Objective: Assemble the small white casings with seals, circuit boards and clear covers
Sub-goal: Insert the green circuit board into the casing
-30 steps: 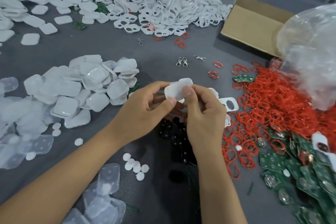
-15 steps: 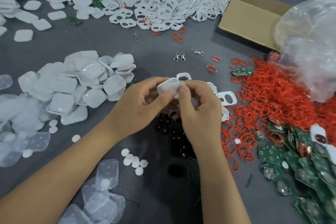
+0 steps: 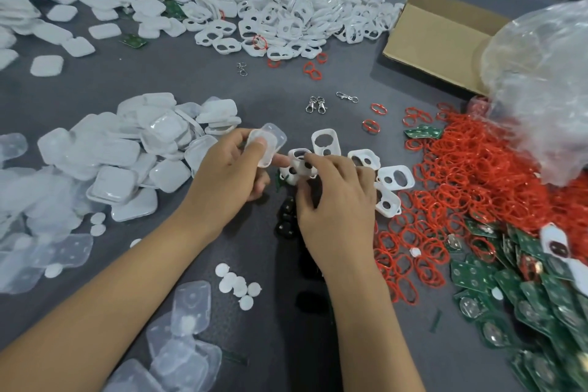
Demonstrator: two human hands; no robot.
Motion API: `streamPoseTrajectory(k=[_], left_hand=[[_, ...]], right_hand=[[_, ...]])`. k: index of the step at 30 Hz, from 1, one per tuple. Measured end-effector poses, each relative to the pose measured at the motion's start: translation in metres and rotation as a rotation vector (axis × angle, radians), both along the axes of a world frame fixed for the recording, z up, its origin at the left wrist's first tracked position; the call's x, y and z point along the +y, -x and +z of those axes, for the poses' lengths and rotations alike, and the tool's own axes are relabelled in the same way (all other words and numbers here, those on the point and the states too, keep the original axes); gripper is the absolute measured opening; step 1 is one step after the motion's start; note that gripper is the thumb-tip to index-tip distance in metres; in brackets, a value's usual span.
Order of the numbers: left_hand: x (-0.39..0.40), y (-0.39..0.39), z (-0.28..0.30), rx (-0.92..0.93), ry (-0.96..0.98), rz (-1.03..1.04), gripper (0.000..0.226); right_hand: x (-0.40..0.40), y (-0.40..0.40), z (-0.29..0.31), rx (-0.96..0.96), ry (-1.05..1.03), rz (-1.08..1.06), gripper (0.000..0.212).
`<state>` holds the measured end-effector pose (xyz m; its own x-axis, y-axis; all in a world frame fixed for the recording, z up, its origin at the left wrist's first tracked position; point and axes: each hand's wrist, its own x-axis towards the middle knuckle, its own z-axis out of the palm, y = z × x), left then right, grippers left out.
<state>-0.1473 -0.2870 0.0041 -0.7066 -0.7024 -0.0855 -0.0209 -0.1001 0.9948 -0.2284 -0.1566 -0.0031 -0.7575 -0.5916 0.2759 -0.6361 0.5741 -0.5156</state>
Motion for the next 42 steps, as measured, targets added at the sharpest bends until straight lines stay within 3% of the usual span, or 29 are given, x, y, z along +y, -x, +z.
streamPoseTrajectory(k=[8, 11, 14, 18, 23, 30, 38, 42], left_hand=[[-0.005, 0.006, -0.002, -0.002, -0.191, -0.079, 0.034], [-0.009, 0.006, -0.002, -0.004, -0.295, -0.099, 0.044], [-0.005, 0.007, -0.002, -0.043, -0.28, -0.163, 0.05], [0.0, 0.004, -0.005, -0.047, -0.25, -0.252, 0.057], [-0.006, 0.006, -0.005, -0.017, -0.293, -0.263, 0.062], [-0.004, 0.003, -0.009, 0.005, -0.194, -0.218, 0.04], [-0.001, -0.002, -0.004, -0.003, -0.161, -0.285, 0.029], [-0.001, -0.001, -0.004, 0.034, -0.242, -0.278, 0.024]], right_hand=[[0.003, 0.006, 0.001, -0.08, 0.107, -0.077, 0.016], [0.001, 0.001, 0.004, -0.009, 0.168, -0.168, 0.008], [-0.003, -0.005, 0.009, 0.134, 0.307, -0.259, 0.004], [-0.006, -0.011, 0.011, 0.275, 0.415, -0.185, 0.002], [-0.004, -0.007, 0.009, 0.286, 0.437, -0.06, 0.005], [-0.005, -0.008, 0.001, 0.216, 0.379, 0.105, 0.01], [-0.005, -0.011, 0.008, 0.388, 0.559, -0.176, 0.003], [-0.007, -0.014, 0.009, 0.384, 0.537, -0.022, 0.003]])
